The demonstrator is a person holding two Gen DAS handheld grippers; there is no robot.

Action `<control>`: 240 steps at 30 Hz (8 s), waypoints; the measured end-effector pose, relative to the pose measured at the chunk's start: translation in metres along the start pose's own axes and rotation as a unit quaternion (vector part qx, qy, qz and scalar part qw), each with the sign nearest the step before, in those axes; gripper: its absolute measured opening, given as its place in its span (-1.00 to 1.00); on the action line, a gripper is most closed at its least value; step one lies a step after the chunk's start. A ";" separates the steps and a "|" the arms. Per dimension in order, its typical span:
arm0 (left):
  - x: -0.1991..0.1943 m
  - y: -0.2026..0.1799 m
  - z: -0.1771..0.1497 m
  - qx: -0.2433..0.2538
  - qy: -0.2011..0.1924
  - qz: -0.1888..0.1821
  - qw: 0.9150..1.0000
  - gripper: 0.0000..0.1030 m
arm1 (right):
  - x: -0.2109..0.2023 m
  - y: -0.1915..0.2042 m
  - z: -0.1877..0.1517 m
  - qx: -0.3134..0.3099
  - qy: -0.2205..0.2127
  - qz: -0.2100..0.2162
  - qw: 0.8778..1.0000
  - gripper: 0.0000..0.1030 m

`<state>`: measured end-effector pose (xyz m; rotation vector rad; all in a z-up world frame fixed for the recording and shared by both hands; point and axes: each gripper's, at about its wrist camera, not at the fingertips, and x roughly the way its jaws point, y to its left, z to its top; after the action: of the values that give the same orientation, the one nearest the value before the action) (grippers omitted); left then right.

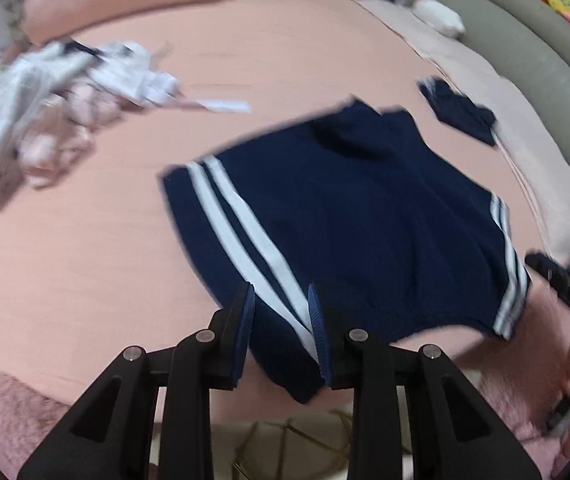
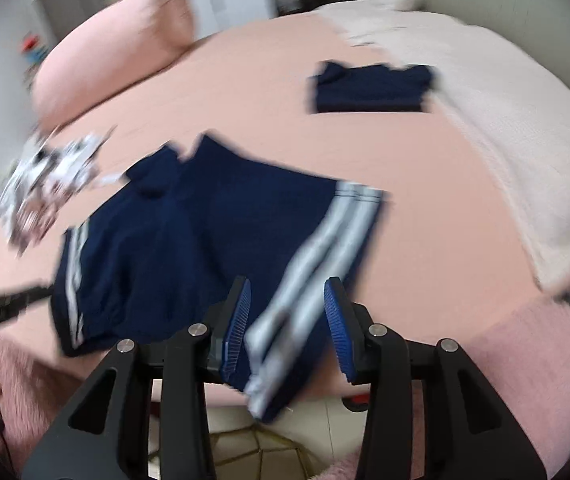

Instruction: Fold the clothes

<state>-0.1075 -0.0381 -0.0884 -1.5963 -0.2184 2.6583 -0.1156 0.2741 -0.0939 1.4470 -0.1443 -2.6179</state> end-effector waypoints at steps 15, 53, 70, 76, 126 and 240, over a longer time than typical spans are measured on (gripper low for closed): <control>0.046 0.019 -0.019 -0.027 0.073 -0.060 0.995 -0.42 | 0.044 0.040 -0.012 -0.108 0.093 0.041 0.989 -0.30; 0.077 0.108 0.071 -0.130 0.009 -0.057 0.990 -0.37 | 0.156 0.095 0.167 -0.092 0.042 0.105 0.989 -0.31; 0.073 0.006 0.006 0.001 0.064 -0.158 0.985 -0.32 | 0.043 0.064 0.016 -0.105 0.074 0.084 0.988 -0.24; 0.068 -0.004 -0.022 0.020 0.060 -0.115 0.991 -0.32 | 0.043 0.039 -0.023 -0.108 0.066 0.024 0.992 -0.35; 0.041 -0.039 -0.044 0.121 0.028 -0.054 0.991 -0.95 | 0.021 -0.006 -0.018 -0.002 0.065 0.133 0.989 -0.61; 0.045 -0.037 -0.052 0.094 0.064 -0.142 0.983 -0.23 | 0.038 0.014 -0.037 -0.086 0.100 0.020 0.991 -0.27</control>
<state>-0.0846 0.0086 -0.1474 -1.5402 -0.1713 2.2811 -0.1031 0.2528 -0.1433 1.6129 0.0742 -2.3706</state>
